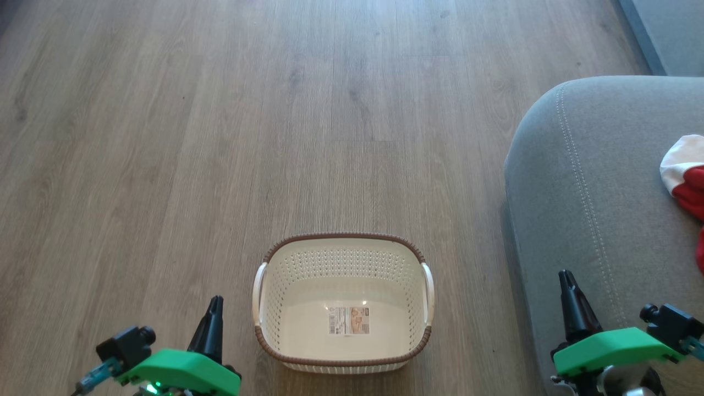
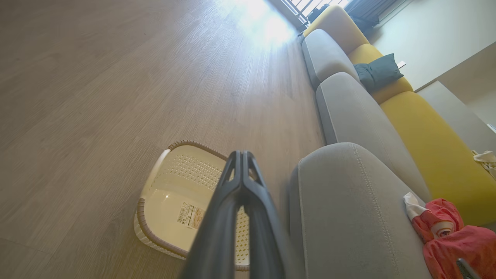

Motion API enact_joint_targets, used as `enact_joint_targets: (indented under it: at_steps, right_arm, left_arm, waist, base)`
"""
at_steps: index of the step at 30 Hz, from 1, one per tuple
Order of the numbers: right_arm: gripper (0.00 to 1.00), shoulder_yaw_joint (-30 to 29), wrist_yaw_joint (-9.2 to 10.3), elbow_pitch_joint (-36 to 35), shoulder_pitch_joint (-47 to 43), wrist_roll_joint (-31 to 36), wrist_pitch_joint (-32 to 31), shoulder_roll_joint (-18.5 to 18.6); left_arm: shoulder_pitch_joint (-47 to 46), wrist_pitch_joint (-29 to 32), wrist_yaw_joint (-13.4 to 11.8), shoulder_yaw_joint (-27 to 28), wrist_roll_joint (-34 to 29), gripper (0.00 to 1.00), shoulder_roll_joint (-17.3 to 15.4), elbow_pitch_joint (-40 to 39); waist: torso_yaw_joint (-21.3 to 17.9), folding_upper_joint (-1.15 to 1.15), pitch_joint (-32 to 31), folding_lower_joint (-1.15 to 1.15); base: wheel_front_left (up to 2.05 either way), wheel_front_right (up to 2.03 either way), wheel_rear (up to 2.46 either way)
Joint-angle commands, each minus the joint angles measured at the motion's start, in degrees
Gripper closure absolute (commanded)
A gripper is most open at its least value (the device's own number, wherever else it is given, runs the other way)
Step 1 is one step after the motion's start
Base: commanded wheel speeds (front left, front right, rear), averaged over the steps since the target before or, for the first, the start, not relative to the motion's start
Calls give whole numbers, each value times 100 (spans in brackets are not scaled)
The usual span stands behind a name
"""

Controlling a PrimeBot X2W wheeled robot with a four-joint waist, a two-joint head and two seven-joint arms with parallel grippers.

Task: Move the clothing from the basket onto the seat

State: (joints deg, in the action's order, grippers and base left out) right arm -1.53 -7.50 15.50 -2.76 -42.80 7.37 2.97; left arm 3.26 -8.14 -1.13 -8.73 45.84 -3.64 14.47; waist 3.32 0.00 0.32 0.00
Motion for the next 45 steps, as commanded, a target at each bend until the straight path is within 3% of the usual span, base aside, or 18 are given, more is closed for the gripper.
enact_joint_targets:
  at_steps: [1,45]
  right_arm:
    - [100,5,0,-166,334,-141,-27,53]
    - [100,-221,1,-158,638,-2826,-734,57]
  left_arm:
    - [-329,17,52,161,125,100,-56,-143]
    - [-657,717,498,793,2708,100,-69,-94]
  waist:
    - [-4,0,0,0]
    - [-185,0,-8,0]
  base:
    - [0,0,0]
    - [0,0,0]
